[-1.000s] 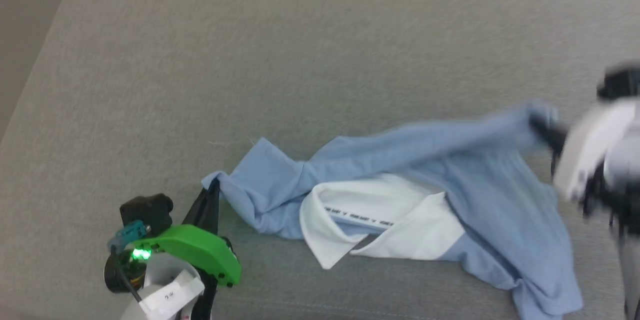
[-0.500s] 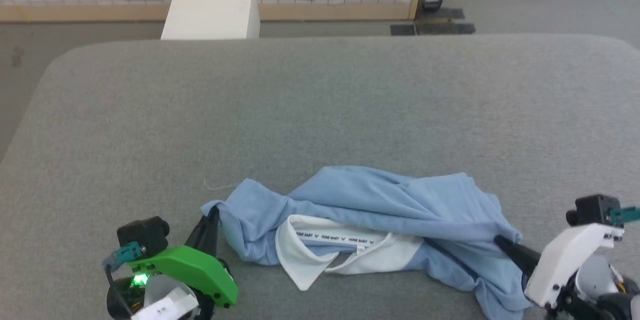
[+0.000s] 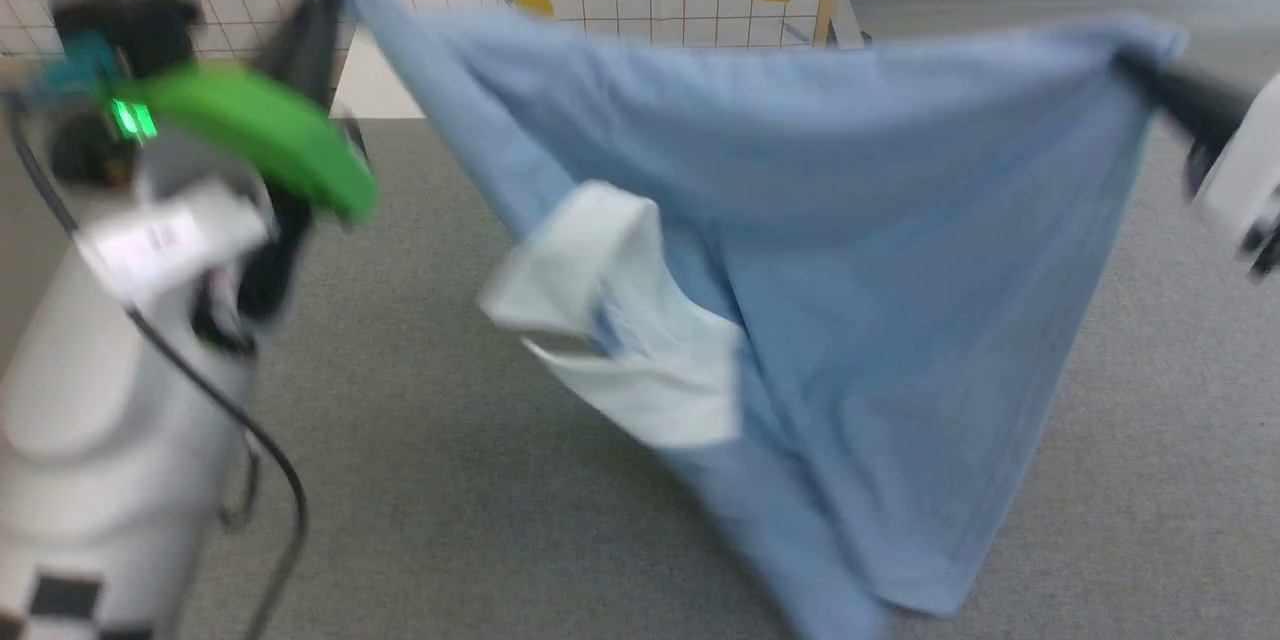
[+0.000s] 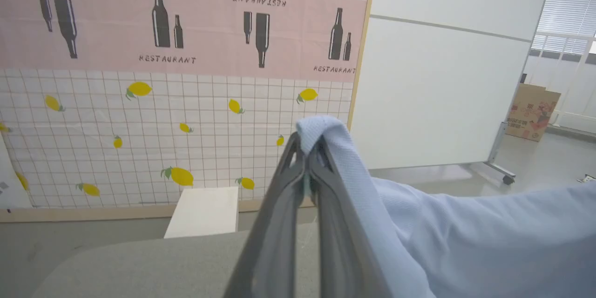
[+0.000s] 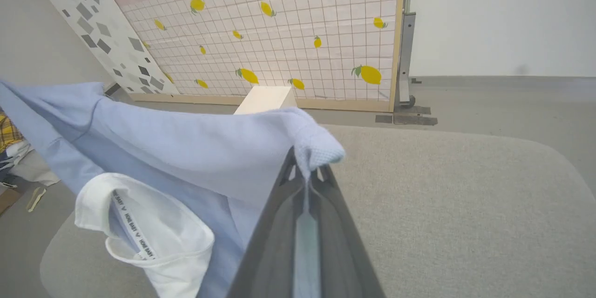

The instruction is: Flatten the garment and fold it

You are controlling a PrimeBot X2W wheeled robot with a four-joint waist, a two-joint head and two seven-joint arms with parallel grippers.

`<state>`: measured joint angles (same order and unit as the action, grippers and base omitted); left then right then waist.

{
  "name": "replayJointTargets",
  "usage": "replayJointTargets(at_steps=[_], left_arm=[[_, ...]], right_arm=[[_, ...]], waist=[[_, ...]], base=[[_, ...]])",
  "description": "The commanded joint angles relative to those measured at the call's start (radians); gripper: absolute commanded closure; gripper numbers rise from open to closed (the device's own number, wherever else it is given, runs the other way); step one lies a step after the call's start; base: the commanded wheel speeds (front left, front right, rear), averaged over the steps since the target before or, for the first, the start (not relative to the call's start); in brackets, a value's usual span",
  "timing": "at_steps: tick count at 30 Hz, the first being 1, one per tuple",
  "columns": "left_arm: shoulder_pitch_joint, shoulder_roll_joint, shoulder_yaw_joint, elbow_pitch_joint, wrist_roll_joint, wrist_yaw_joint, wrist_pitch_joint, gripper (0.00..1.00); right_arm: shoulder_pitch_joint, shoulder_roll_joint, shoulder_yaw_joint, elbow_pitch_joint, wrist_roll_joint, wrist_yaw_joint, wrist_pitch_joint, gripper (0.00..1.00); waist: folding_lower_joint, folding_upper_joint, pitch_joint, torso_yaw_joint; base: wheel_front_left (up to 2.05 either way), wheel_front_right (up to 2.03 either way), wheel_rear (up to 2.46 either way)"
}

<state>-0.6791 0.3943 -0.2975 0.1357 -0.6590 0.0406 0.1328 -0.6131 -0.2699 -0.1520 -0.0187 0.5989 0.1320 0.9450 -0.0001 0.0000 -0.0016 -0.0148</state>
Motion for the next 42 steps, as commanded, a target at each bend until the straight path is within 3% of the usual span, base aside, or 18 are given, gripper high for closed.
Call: replayJointTargets(at_steps=[1,7,14,19,24,31,35,42], left_arm=[[-0.073,0.013,0.001,0.015,0.016,-0.012,0.008,1.0],[-0.333,0.051,-0.009,0.121,0.064,-0.044,0.06,1.0],[-0.464,0.09,-0.037,0.246,0.106,-0.074,0.102,1.0],[-0.53,0.098,-0.057,0.313,0.127,-0.082,0.124,1.0],[-0.645,0.14,-0.089,0.337,0.2,-0.091,0.126,1.0],[-0.911,0.184,-0.1,0.364,0.327,-0.03,0.118,1.0],[-1.057,0.175,-0.099,0.369,0.392,0.021,0.045,1.0],[-1.173,0.163,-0.09,0.398,0.448,0.086,-0.098,1.0]], right_arm=[[-0.047,-0.015,-0.004,0.012,-0.008,-0.001,0.01,1.0],[-0.222,-0.053,-0.024,0.073,-0.033,-0.001,0.039,1.0],[-0.286,-0.063,-0.018,0.107,-0.05,-0.001,0.056,1.0],[-0.318,-0.055,-0.015,0.117,-0.08,-0.001,0.073,1.0],[-0.434,-0.016,-0.024,0.148,-0.139,-0.001,0.052,1.0],[-0.74,0.075,-0.029,0.27,-0.296,-0.001,-0.07,1.0],[-0.929,0.149,-0.105,0.353,-0.397,-0.001,-0.186,1.0],[-1.109,0.197,-0.155,0.479,-0.472,-0.001,-0.362,1.0]], waist=[[0.0001,0.0,0.0,-0.001],[0.0001,0.0,0.003,-0.015],[0.0001,0.0,0.037,-0.033],[0.0001,0.0,0.118,-0.044],[0.0001,0.0,0.256,-0.069],[0.0001,0.0,0.461,-0.12],[0.0001,0.0,0.54,-0.131],[0.0001,0.0,0.628,-0.129]], base=[[0.0,0.0,0.0],[0.0,0.0,0.0],[0.0,0.0,0.0],[0.0,0.0,0.0],[0.0,0.0,0.0],[0.0,0.0,0.0],[0.0,0.0,0.0],[0.0,0.0,0.0]])
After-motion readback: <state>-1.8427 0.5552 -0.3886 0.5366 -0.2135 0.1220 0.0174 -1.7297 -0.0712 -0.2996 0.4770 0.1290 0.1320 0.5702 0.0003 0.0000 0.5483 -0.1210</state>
